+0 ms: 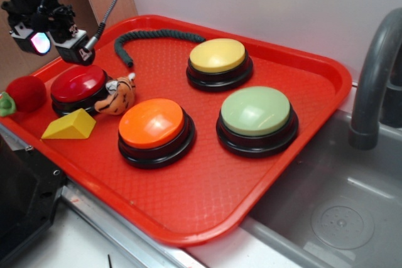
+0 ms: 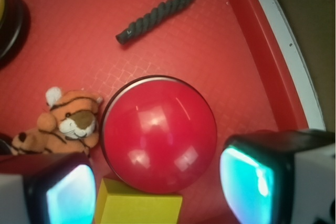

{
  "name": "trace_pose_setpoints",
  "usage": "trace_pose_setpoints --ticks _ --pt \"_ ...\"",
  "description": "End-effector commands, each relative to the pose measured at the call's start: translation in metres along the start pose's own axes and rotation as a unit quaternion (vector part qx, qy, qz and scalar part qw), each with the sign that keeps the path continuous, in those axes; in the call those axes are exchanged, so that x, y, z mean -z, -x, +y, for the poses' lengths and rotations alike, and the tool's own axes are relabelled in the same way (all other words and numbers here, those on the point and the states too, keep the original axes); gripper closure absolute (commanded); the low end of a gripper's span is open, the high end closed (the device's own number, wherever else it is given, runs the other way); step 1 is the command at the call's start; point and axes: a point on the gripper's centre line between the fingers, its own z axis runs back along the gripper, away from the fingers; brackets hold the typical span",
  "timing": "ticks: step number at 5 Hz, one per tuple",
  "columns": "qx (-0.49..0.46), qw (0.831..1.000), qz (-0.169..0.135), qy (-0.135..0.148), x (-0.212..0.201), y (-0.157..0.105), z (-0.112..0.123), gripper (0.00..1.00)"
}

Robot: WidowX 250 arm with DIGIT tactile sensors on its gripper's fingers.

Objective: Push the red button.

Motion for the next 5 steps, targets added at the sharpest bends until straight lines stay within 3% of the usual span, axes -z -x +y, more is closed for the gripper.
trace_pose_setpoints --ticks 1,3,4,5 --pt "0.001 1.000 -0.007 -0.023 0.010 -0.012 0.012 0.00" --pt "0.031 0.999 0.003 -0.030 0.038 -0.009 0.002 0.00" --pt "0.039 0.999 -0.012 -0.030 0.028 -0.002 -0.001 0.00" --pt "0.030 0.999 -0.005 -0.040 0.027 0.002 0.001 0.00"
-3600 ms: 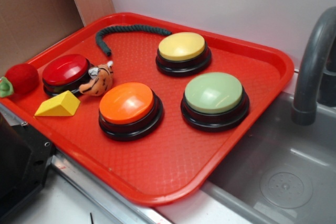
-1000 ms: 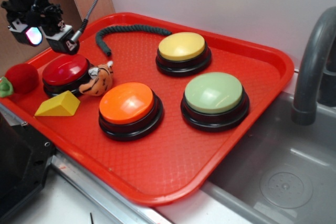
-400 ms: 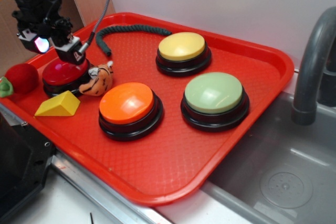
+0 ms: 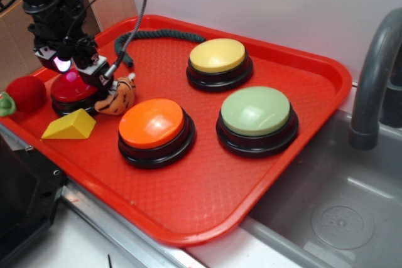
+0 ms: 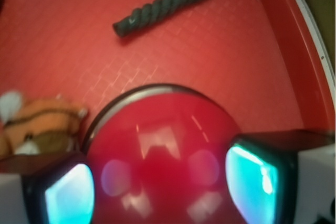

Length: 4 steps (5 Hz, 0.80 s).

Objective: Push the red button.

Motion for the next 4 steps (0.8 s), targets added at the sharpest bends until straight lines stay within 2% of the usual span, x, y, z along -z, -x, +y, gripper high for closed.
trace_pose_setpoints --ticks 1,2,3,4 --pt "-0.013 1.000 -0.018 -0.009 -0.020 0.000 0.006 0.00" --pt "-0.010 0.999 -0.047 -0.004 -0.047 -0.013 0.005 0.00" --pt "-0.029 0.998 -0.051 -0.008 -0.068 -0.027 0.011 0.00" --pt "-0.045 0.998 -0.052 -0.005 -0.071 -0.034 0.019 0.00"
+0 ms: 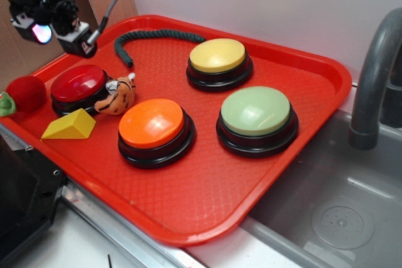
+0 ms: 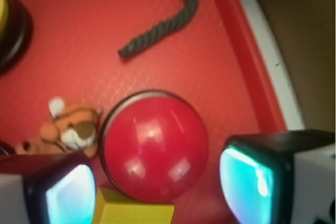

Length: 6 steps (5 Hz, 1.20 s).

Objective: Push the red button.

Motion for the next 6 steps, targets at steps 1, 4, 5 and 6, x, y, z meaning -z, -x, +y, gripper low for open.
trace_pose_setpoints --ticks 1,4,5,6 --pt "-0.024 0.999 -0.003 0.022 -0.0083 -0.0208 0.0144 0.00" --pt "-0.033 0.998 0.035 0.042 -0.0078 -0.0277 0.0133 0.00" --pt "-0.031 0.998 0.033 0.040 -0.0084 -0.0291 0.0091 0.00" --pt "-0.026 0.998 0.033 0.043 -0.0088 -0.0282 0.0055 0.00"
